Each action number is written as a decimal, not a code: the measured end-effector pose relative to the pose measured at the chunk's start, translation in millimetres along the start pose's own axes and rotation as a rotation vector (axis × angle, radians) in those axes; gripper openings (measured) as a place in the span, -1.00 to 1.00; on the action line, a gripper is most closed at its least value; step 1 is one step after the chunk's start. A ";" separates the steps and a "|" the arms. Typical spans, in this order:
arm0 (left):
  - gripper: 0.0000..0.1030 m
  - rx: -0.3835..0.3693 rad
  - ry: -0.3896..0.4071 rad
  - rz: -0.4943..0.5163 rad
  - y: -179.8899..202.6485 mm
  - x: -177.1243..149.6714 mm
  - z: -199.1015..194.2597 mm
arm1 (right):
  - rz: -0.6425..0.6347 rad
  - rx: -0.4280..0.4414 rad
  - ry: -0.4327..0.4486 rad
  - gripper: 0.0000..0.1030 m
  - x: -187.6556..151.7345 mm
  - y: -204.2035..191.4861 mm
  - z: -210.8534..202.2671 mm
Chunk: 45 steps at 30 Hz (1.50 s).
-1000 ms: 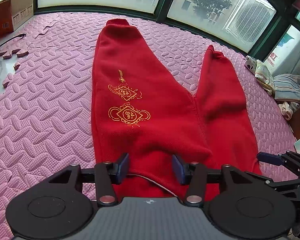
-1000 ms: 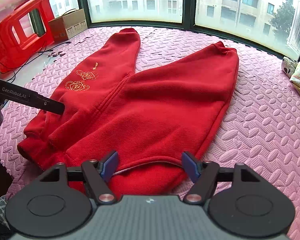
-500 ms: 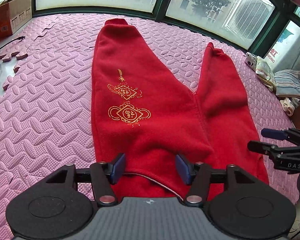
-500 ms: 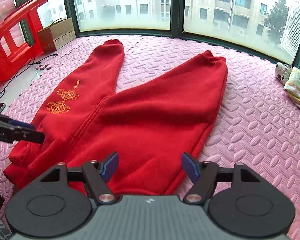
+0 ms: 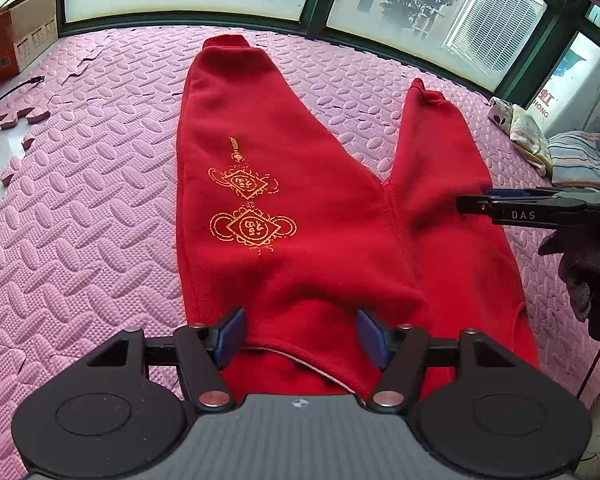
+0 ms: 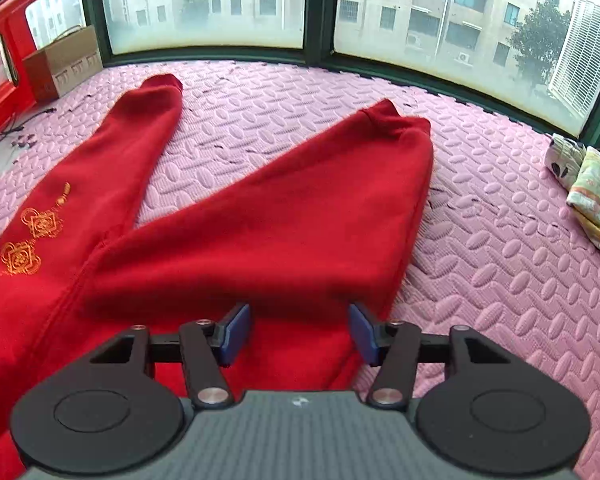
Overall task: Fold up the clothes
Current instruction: 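Grasp one leg cuff with the right gripper while the left gripper holds the waistband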
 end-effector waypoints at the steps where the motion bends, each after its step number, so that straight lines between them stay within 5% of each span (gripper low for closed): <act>1: 0.26 -0.002 0.000 0.000 0.0 1.1 -1.2 | 0.001 -0.003 -0.005 0.04 -1.4 3.8 -1.5; 9: 0.16 -0.096 0.070 0.103 37.0 23.8 -13.8 | 0.019 -0.008 0.020 0.04 13.1 29.1 -13.0; 16: 0.00 -0.265 -0.012 0.240 100.0 27.5 31.3 | 0.022 -0.006 0.039 0.04 49.1 34.7 1.1; 21: -0.04 -0.316 -0.064 0.309 129.1 17.4 59.2 | 0.026 -0.008 0.050 0.04 61.9 39.6 8.9; 23: -0.37 -0.338 -0.083 0.326 137.4 12.8 68.5 | 0.028 -0.003 0.060 0.04 68.3 43.3 13.4; 28: -0.40 -0.397 -0.111 0.356 150.6 4.7 81.0 | 0.015 -0.003 0.071 0.04 86.9 46.0 34.8; 38: -0.40 -0.449 -0.136 0.316 144.8 5.7 85.9 | 0.022 -0.066 0.026 0.02 113.2 59.9 105.1; 45: -0.30 -0.418 -0.096 0.342 144.8 5.2 69.2 | 0.078 -0.037 0.053 0.04 120.5 74.5 96.4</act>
Point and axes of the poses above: each gripper's, at about its wrist camera, not at the fingertips, and z roughly the way its jaws point, y to its right, x to its top, the point moved 1 cm from there along z, roughly the way its jaws point, and after that the axes turned 5 degrees about -x, right-handed, at the moved point
